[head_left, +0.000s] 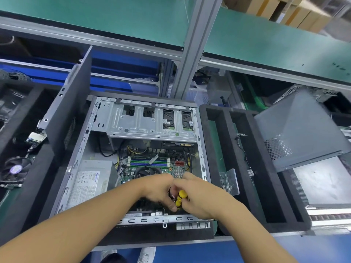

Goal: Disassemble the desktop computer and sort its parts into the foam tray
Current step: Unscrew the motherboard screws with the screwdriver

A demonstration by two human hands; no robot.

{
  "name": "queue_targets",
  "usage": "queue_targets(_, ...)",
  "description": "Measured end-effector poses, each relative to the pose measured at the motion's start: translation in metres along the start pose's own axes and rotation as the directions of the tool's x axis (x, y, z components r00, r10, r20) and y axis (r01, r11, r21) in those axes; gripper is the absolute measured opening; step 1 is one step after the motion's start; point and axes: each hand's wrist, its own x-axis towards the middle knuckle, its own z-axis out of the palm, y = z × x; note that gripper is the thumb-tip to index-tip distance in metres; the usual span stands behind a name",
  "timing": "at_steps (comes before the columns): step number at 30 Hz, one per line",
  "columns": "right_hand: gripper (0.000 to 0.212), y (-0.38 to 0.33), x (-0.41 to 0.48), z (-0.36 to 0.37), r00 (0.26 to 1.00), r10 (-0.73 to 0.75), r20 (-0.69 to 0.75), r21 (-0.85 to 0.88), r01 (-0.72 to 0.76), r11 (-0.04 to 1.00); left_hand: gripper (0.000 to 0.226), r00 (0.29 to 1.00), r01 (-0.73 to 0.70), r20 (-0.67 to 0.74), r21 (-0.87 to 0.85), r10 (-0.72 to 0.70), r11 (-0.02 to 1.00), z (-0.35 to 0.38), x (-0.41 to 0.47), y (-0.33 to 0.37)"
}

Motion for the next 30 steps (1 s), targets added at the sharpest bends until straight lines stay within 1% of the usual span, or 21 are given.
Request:
queue_targets(1, 0.021, -0.0005, -0.0005, 0.0013, 1.000, 0.008, -0.013, 0.003, -0.008, 1.000, 0.027, 1.000, -0.010, -0.015, 0.000, 0.010, 1.000, 0.0010, -0.0002, 0.0010)
queue_targets(2, 0.023, -0.0009, -0.0006, 0.0028, 0.999, 0.030, -0.044, -0.015, -0.031, 0.999, 0.037, 1.000, -0.019, -0.023, 0.009, 0.020, 1.000, 0.0013, -0.0003, 0.0028)
queue_targets(3, 0.027, -0.0013, -0.0005, 0.0041, 0.994, 0.063, -0.084, -0.054, -0.067, 0.996, 0.041, 0.999, -0.031, -0.019, 0.022, 0.032, 0.999, 0.0016, -0.0004, 0.0034)
queue_targets(5, 0.034, -0.0018, 0.0012, 0.0061, 0.982, 0.119, -0.144, -0.138, -0.139, 0.981, 0.035, 0.999, -0.051, 0.000, 0.028, 0.051, 0.998, 0.0014, -0.0006, 0.0040)
queue_targets(6, 0.034, -0.0020, 0.0022, 0.0070, 0.981, 0.125, -0.151, -0.159, -0.149, 0.976, 0.032, 0.998, -0.055, 0.006, 0.029, 0.054, 0.998, 0.0012, -0.0007, 0.0043)
queue_targets(7, 0.031, -0.0026, 0.0026, 0.0078, 0.982, 0.116, -0.146, -0.160, -0.139, 0.977, 0.033, 0.999, -0.051, 0.001, 0.033, 0.051, 0.998, 0.0013, -0.0014, 0.0045)
queue_targets(9, 0.018, -0.0036, 0.0022, 0.0069, 0.991, 0.066, -0.115, -0.138, -0.081, 0.987, 0.041, 0.999, -0.035, -0.011, 0.030, 0.035, 0.999, 0.0012, -0.0023, 0.0037)
queue_targets(10, 0.011, -0.0036, 0.0016, 0.0058, 0.995, 0.039, -0.092, -0.121, -0.050, 0.991, 0.040, 1.000, -0.025, -0.008, 0.023, 0.025, 0.999, 0.0016, -0.0019, 0.0019)
queue_targets(11, 0.008, -0.0028, 0.0010, 0.0050, 0.997, 0.025, -0.066, -0.102, -0.031, 0.994, 0.033, 1.000, -0.008, -0.008, 0.021, 0.008, 1.000, 0.0018, -0.0018, -0.0002)
queue_targets(12, 0.010, -0.0022, 0.0003, 0.0044, 0.999, 0.017, -0.043, -0.082, -0.021, 0.996, 0.025, 1.000, -0.002, -0.015, 0.039, 0.002, 0.999, 0.0021, -0.0022, -0.0014)
queue_targets(15, 0.014, -0.0024, -0.0019, 0.0042, 1.000, 0.016, -0.023, -0.066, -0.017, 0.998, 0.029, 1.000, -0.020, -0.001, 0.072, 0.020, 0.997, 0.0024, -0.0017, -0.0003)
queue_targets(16, 0.019, -0.0026, -0.0017, 0.0050, 0.999, 0.029, -0.043, -0.093, -0.033, 0.995, 0.024, 1.000, -0.024, -0.012, 0.077, 0.025, 0.997, 0.0024, -0.0022, 0.0018)
queue_targets(17, 0.030, -0.0025, -0.0011, 0.0060, 0.995, 0.058, -0.078, -0.134, -0.068, 0.989, 0.021, 0.999, -0.029, -0.026, 0.087, 0.032, 0.996, 0.0025, -0.0027, 0.0041)
queue_targets(19, 0.045, -0.0013, 0.0011, 0.0080, 0.979, 0.125, -0.159, -0.203, -0.156, 0.967, 0.035, 0.999, -0.045, -0.012, 0.093, 0.046, 0.995, 0.0032, -0.0025, 0.0070)
queue_targets(20, 0.046, -0.0014, 0.0022, 0.0090, 0.973, 0.140, -0.183, -0.218, -0.179, 0.959, 0.037, 0.999, -0.051, 0.004, 0.085, 0.051, 0.995, 0.0036, -0.0019, 0.0062)
queue_targets(22, 0.035, -0.0014, 0.0032, 0.0106, 0.975, 0.125, -0.184, -0.201, -0.161, 0.966, 0.033, 0.997, -0.071, 0.000, 0.073, 0.071, 0.995, 0.0033, -0.0031, 0.0058)
queue_targets(24, 0.016, -0.0024, 0.0015, 0.0092, 0.985, 0.076, -0.154, -0.160, -0.101, 0.982, 0.028, 0.998, -0.062, -0.012, 0.065, 0.063, 0.996, 0.0020, -0.0043, 0.0037)
queue_targets(25, 0.010, -0.0019, 0.0010, 0.0081, 0.990, 0.052, -0.134, -0.143, -0.072, 0.987, 0.023, 0.998, -0.054, -0.017, 0.060, 0.055, 0.997, 0.0012, -0.0043, 0.0024)
queue_targets(26, 0.008, -0.0013, 0.0004, 0.0072, 0.993, 0.033, -0.114, -0.131, -0.048, 0.990, 0.019, 0.998, -0.050, -0.027, 0.058, 0.052, 0.997, 0.0011, -0.0039, 0.0011)
queue_targets(28, 0.010, -0.0007, -0.0010, 0.0064, 0.997, 0.020, -0.080, -0.116, -0.030, 0.993, 0.025, 0.998, -0.046, -0.033, 0.063, 0.048, 0.997, 0.0016, -0.0031, 0.0012)
queue_targets(30, 0.012, -0.0016, -0.0011, 0.0072, 0.995, 0.034, -0.097, -0.120, -0.045, 0.992, 0.025, 0.998, -0.043, -0.036, 0.064, 0.046, 0.997, 0.0030, -0.0016, 0.0015)
